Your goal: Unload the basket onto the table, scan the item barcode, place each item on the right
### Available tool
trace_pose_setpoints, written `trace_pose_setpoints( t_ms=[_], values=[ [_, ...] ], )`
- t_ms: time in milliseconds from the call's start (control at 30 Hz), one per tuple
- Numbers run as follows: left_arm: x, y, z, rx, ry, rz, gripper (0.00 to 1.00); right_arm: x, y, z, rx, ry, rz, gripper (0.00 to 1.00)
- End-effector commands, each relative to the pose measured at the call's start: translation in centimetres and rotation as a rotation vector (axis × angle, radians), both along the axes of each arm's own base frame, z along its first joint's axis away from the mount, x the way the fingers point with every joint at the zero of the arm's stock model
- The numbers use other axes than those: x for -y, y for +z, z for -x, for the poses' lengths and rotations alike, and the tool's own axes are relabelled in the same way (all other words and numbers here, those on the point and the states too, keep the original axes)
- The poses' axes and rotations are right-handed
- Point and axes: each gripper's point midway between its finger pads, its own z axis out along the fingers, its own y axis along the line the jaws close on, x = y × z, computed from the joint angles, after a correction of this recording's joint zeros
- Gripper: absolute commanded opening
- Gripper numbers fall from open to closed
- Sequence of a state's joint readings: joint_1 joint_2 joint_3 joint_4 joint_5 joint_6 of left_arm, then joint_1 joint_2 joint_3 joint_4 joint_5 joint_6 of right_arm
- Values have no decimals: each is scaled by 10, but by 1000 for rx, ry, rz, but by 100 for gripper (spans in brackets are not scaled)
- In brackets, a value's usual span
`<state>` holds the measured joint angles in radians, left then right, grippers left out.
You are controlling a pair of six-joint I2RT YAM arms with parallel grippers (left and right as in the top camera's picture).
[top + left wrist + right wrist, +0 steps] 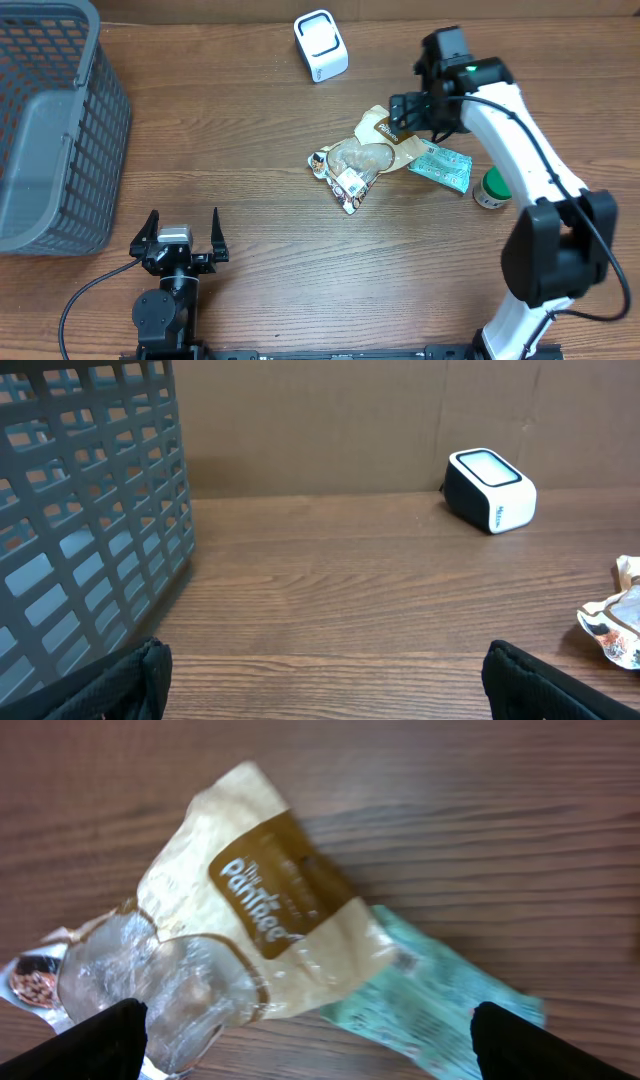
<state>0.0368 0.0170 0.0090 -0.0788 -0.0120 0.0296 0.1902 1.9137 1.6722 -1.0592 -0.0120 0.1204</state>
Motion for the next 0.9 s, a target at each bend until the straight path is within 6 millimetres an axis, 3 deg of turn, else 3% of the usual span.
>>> trace_pose_setpoints(
  t_ms=[0,200,333,367,600,867],
  values=[
    [2,1,0,9,-13,-16,99,23,65,1,163,-52,-29,100],
    [2,1,0,9,-13,-16,100,30,133,19,366,28,-22,100],
    [2,1,0,9,-13,-16,100,33,155,45,455,59,-12,100],
    [2,1,0,9,-13,-16,100,35,157,60,499,68,-10,100],
    [2,1,0,9,-13,-16,100,41,149,111,721,70,-23,100],
    [2,1,0,9,-13,-15,100,48,109,175,839,76,-36,100]
  ],
)
